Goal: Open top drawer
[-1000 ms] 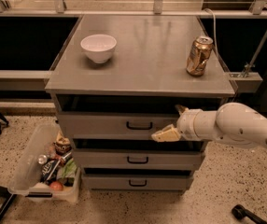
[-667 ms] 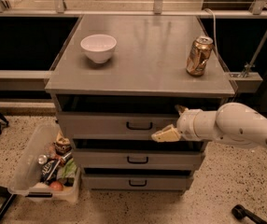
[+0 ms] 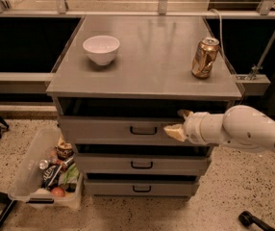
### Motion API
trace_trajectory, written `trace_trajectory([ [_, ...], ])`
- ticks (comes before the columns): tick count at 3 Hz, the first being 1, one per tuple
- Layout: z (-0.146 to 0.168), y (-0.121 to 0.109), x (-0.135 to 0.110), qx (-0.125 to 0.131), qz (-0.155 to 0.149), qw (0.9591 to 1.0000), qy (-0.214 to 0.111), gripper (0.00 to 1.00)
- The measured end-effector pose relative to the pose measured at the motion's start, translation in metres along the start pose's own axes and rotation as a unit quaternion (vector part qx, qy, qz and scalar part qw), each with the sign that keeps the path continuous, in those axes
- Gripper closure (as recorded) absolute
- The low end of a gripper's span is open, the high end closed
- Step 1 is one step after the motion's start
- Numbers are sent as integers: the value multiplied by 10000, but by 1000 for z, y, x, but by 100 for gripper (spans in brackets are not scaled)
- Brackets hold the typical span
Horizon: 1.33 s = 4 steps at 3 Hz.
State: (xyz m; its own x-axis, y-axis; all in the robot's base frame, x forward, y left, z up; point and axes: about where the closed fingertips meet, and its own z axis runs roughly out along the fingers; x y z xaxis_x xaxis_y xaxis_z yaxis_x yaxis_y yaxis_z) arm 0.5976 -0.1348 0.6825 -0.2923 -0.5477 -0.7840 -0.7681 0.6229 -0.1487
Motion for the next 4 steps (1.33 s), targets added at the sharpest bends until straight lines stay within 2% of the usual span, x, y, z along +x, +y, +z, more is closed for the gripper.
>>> trace_trajectory([
  [1, 0, 0, 0, 0, 0, 10000, 0, 86],
  [2, 0, 0, 0, 0, 0, 10000, 0, 100],
  [4, -4, -1, -6, -1, 0, 10000, 0, 100],
])
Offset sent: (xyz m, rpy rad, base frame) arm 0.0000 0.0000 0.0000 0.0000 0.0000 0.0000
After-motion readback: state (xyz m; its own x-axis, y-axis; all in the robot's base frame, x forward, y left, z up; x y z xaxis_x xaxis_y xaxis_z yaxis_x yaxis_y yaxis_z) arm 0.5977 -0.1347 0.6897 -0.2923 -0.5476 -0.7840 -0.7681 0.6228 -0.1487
